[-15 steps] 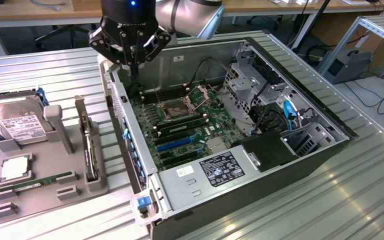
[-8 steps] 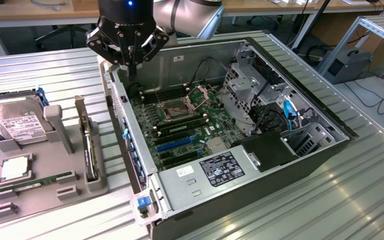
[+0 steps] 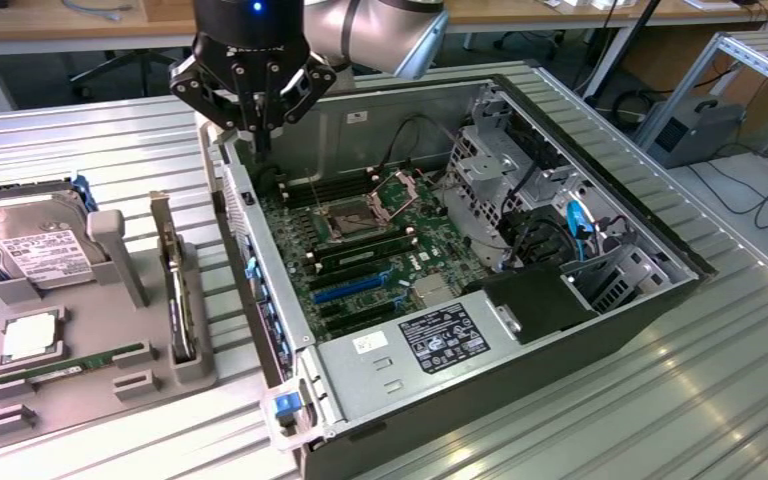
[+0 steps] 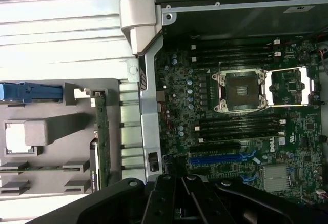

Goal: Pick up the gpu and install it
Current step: 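Reach for the gpu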

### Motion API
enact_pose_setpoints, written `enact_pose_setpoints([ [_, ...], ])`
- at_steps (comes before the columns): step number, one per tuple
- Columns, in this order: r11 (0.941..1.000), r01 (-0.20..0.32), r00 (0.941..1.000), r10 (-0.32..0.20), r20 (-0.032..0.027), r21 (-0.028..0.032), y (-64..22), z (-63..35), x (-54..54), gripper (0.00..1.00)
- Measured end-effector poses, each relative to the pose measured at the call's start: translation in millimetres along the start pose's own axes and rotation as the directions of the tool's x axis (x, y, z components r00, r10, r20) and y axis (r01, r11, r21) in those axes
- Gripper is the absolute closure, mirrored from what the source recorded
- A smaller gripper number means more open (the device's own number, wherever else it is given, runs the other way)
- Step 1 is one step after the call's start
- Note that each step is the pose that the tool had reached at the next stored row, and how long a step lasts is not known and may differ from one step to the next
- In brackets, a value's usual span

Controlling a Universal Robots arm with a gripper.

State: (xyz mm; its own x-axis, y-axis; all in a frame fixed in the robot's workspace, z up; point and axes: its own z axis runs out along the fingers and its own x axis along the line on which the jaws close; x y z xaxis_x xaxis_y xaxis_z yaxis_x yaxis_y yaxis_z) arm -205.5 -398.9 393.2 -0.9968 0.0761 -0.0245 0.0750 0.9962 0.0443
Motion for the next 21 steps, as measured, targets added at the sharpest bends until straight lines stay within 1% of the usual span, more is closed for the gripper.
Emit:
enact_pose_setpoints([
  [21, 1.0000, 0.000, 1.0000, 0.000, 0.0000, 0.0000, -0.6, -0.2, 8.4, 0.89],
])
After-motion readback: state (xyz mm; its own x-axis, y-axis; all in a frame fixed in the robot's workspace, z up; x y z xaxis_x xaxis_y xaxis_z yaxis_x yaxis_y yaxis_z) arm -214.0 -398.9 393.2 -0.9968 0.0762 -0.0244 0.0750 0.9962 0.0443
